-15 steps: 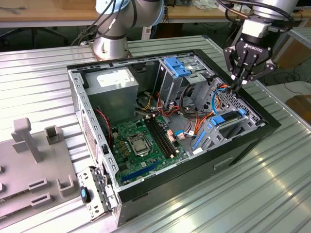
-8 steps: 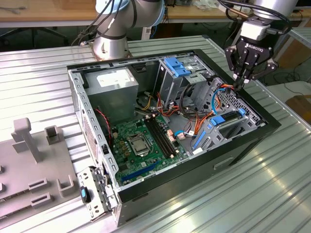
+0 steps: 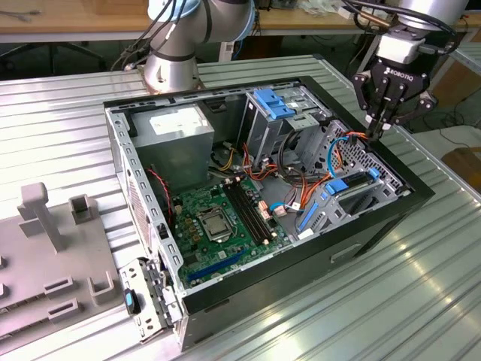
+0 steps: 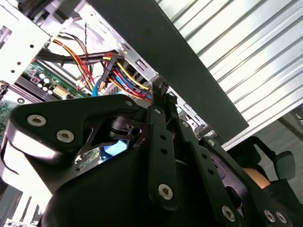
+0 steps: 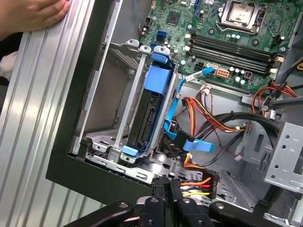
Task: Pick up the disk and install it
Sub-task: 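Insert the first disk wire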
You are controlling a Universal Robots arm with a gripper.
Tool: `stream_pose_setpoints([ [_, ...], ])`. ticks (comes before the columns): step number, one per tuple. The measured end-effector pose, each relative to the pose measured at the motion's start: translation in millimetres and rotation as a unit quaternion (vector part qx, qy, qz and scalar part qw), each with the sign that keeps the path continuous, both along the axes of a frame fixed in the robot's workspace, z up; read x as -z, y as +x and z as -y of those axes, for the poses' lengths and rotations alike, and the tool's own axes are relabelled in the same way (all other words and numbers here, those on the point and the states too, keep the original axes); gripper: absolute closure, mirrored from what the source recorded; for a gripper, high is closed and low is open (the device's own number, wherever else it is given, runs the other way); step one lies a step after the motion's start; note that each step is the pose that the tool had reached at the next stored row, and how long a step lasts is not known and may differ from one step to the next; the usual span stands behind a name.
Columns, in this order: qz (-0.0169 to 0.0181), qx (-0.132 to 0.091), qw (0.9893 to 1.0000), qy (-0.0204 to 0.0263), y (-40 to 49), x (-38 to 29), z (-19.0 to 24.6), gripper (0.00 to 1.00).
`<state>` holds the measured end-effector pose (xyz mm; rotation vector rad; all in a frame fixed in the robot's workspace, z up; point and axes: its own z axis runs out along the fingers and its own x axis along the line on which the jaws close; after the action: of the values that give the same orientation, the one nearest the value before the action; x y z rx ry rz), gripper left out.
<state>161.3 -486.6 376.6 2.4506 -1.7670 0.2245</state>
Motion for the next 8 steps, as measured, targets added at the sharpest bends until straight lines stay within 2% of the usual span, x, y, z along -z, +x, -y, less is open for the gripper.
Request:
stream_pose_setpoints([
  [1, 0.0000, 0.000, 1.0000, 0.0001, -0.3, 0.0, 4.5, 0.84],
  [2, 0.0000, 0.000, 1.0000, 0.0000, -1.4, 0.0, 7.1, 0.84],
  [8, 0.0000, 0.017, 0.9999, 0.0001, -2.3, 0.1, 8.0, 0.84],
])
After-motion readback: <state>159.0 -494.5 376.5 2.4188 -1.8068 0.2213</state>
